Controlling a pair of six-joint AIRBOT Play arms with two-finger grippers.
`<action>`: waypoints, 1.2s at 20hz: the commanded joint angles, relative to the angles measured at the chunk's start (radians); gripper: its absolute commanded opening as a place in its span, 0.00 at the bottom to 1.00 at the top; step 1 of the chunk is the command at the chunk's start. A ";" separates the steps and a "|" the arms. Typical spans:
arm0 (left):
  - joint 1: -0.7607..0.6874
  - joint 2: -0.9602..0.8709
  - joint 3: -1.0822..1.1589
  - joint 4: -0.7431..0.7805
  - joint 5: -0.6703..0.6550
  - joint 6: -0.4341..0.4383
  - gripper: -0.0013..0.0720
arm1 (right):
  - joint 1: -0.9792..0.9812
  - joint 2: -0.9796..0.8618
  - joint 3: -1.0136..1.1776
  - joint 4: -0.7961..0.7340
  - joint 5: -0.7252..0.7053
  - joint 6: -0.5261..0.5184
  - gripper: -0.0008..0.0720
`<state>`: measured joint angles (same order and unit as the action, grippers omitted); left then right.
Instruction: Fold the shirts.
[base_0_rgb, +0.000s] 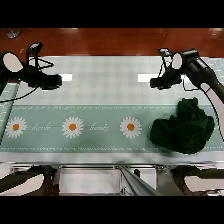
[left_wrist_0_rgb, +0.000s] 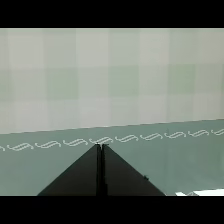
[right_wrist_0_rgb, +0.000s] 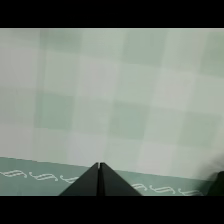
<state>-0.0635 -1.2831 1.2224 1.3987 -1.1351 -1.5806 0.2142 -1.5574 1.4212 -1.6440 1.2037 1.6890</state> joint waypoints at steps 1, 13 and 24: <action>0.001 0.000 0.000 0.000 0.000 0.000 0.04 | 0.001 0.000 0.000 0.000 0.000 0.000 0.06; 0.001 0.000 0.000 0.000 0.000 0.000 0.04 | 0.001 0.000 0.000 0.000 0.000 0.000 0.06; 0.000 -0.034 0.002 -0.022 -0.016 -0.007 0.17 | 0.000 0.028 0.001 -0.005 0.023 0.001 0.79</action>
<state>-0.0643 -1.3140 1.2224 1.3907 -1.1397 -1.5822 0.2142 -1.5475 1.4212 -1.6360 1.1961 1.6917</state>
